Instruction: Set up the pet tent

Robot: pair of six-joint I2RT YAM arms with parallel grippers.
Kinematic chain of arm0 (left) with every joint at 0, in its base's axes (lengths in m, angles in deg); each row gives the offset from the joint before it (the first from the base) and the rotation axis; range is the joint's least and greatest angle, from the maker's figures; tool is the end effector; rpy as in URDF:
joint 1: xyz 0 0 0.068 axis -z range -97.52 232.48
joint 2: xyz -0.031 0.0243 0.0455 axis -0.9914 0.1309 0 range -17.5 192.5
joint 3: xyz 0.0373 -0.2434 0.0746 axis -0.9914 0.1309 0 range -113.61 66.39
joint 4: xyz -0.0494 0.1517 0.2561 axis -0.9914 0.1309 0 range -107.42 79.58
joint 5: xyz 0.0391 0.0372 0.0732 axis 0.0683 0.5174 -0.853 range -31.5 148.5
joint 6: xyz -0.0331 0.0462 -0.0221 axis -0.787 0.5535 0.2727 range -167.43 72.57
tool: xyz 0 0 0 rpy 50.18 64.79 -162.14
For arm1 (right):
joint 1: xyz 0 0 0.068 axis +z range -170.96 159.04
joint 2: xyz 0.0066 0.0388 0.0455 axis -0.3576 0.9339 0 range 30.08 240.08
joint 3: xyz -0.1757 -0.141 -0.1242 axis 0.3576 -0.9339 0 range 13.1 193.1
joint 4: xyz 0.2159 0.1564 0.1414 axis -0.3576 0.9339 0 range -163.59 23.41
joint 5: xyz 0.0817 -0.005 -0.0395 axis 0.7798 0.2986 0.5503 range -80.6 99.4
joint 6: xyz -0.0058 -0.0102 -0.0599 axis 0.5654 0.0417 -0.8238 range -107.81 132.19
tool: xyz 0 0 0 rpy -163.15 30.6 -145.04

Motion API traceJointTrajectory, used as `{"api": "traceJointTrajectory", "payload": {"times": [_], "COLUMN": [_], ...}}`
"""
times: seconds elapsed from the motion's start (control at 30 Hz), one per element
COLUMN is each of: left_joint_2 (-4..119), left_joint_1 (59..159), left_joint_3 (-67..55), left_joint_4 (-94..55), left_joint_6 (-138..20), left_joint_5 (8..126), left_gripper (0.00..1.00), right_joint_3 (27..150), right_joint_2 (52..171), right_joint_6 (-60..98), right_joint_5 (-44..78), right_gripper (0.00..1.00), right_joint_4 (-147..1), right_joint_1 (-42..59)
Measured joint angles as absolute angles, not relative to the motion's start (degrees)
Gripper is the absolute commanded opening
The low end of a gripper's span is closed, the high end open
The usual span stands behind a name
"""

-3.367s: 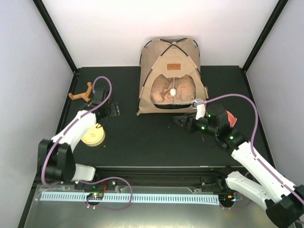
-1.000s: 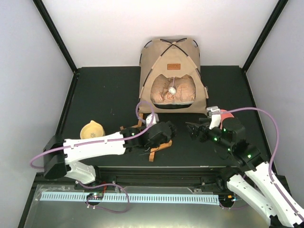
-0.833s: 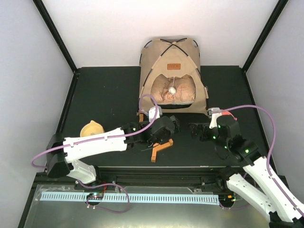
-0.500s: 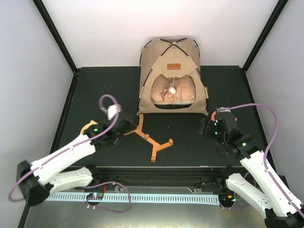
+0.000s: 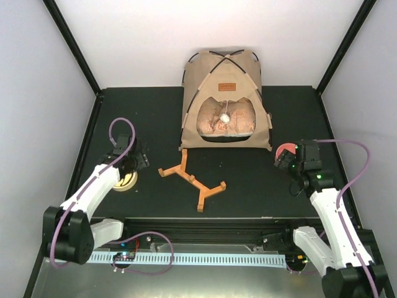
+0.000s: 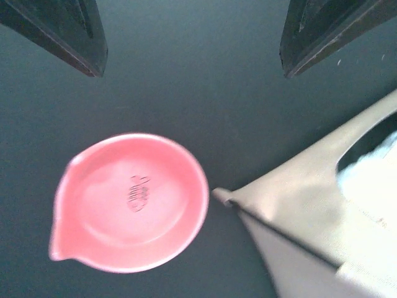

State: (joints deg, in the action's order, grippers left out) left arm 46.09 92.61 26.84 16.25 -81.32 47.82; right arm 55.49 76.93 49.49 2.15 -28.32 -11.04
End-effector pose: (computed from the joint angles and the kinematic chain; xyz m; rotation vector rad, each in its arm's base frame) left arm 0.2578 -0.0375 0.1727 -0.5928 2.4825 -0.0554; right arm 0.2167 0.0320 0.2408 0.6328 2.3579 0.2166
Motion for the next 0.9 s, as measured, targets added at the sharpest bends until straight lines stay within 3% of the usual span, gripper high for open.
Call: {"api": "traceJointTrajectory", "payload": {"times": [0.13, 0.23, 0.3, 0.4, 0.7, 0.9], "left_joint_2": [53.19, 59.09, 61.96, 63.51, 57.17, 49.83], "left_joint_1": [88.57, 87.06, 86.8, 86.67, 87.67, 97.88], "left_joint_3": [26.22, 25.22, 24.76, 24.61, 22.49, 13.7], "left_joint_4": [14.17, 13.76, 13.67, 13.87, 17.65, 23.37], "left_joint_6": [-79.37, -78.54, -78.39, -78.56, -78.56, -79.98], "left_joint_5": [51.82, 53.55, 54.64, 55.43, 56.35, 55.73], "left_gripper": [0.68, 0.57, 0.39, 0.04, 0.02, 0.02], "right_joint_3": [55.38, 55.38, 55.38, 55.19, 54.57, 53.09], "right_joint_2": [78.11, 78.24, 78.24, 78.24, 80.08, 81.1], "right_joint_6": [49.73, 49.84, 50.08, 51.06, 55.02, 56.18], "right_joint_5": [5.67, 6.98, 7.13, 6.28, 2.48, 2.41], "right_gripper": [0.77, 0.77, 0.74, 0.69, 0.67, 0.67], "right_joint_4": [-29.39, -29.74, -29.89, -29.93, -29.98, -31.29], "right_joint_1": [-19.13, -20.14, -20.14, -20.22, -20.35, -20.35]}}
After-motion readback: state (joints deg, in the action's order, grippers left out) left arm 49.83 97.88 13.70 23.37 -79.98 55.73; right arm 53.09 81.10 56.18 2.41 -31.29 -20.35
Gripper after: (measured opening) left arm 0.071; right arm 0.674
